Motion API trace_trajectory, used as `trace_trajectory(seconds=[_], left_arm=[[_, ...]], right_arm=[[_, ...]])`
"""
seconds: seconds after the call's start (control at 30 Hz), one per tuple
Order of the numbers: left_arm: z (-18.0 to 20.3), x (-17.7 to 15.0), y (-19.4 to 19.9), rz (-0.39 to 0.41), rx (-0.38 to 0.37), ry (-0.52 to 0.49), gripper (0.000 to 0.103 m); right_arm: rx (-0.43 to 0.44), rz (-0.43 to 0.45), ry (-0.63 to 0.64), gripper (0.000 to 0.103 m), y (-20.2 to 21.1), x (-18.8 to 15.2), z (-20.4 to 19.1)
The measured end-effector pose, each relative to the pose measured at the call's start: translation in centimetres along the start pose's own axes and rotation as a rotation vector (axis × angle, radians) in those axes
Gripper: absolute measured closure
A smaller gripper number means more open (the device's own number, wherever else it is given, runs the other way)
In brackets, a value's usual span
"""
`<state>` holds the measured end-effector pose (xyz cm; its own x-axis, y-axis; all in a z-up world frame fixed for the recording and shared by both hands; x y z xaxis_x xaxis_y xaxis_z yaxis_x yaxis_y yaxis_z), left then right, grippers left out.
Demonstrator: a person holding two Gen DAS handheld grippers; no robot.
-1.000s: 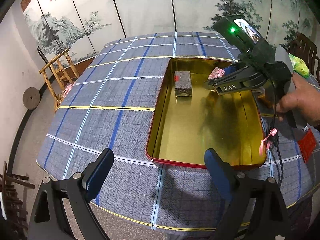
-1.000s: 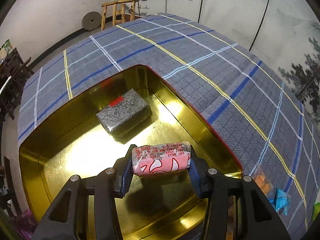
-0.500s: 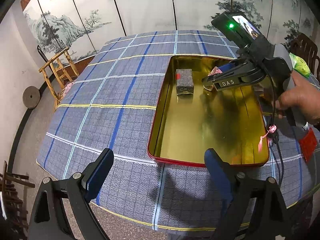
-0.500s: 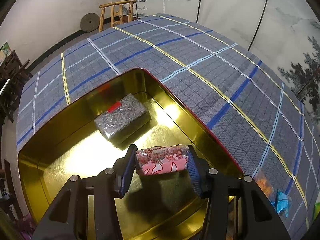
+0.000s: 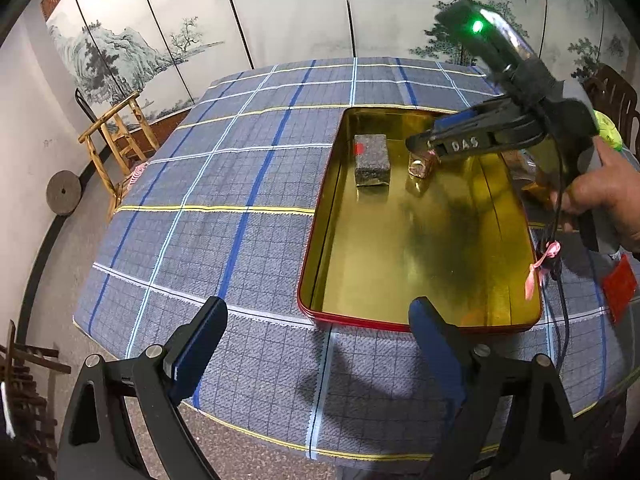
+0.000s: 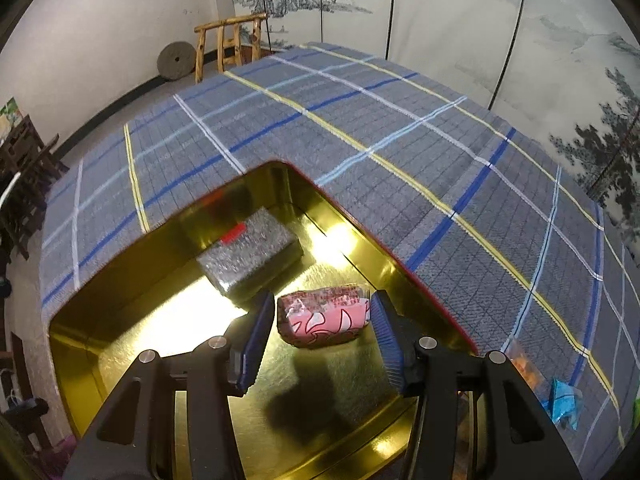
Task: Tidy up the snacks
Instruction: 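Lower the pink candy into the tin and open the right gripper, then grasp the orange snack packet with the left gripper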
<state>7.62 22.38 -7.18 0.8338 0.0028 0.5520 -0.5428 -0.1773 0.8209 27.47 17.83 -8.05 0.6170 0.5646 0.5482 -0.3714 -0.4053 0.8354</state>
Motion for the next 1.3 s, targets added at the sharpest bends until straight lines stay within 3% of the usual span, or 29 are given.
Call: trace_trajectory(seconds=[0.3,0.53,0.7,0.87,1.0,1.1,1.3], left_arm=[[0.4,0.2,0.6,0.003,0.011,-0.012,0.013],[1.5,0.4,1.7,0.020,0.021,-0.033,0.013],[2.9,0.7,2.8,0.037,0.015,-0.062,0.013],[5.7,1.5,4.3,0.060,-0.041,-0.110,0.013],[9.4,2.6,5.2,0.063,-0.158,-0.152,0.013],[12.5,4.0,5.4,0.071,-0.243,-0.182,0.013],[18.4,7.1,3.7,0.048,-0.370,-0.228,0.013]], right_arm=[[0.057,0.146,-0.063,0.047,5.8,0.9,-0.9],[0.083,0.265,-0.085,0.041,12.5,-2.0,-2.0],[0.033,0.354,-0.146,0.034,18.3,-7.1,-0.6],[-0.132,0.411,-0.323,0.031,24.2,-15.9,5.4],[-0.239,0.368,-0.517,0.031,26.1,-23.8,11.3],[-0.268,0.348,-0.631,0.031,26.5,-28.7,14.4],[-0.284,0.322,-0.706,0.031,25.7,-34.2,16.8]])
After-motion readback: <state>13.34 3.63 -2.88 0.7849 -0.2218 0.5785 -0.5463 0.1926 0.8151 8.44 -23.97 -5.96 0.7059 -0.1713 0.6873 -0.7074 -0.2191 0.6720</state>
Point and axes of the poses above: each gripper's, at about its wrist camera, not at the fingertips, and y roughly against the way its jaws point, z to its right, x to its top, the point moved 7 cm from there along -y, roughly the way its jaws point, and after that the axes turned 1 degree about z, right-handed, at the moved point
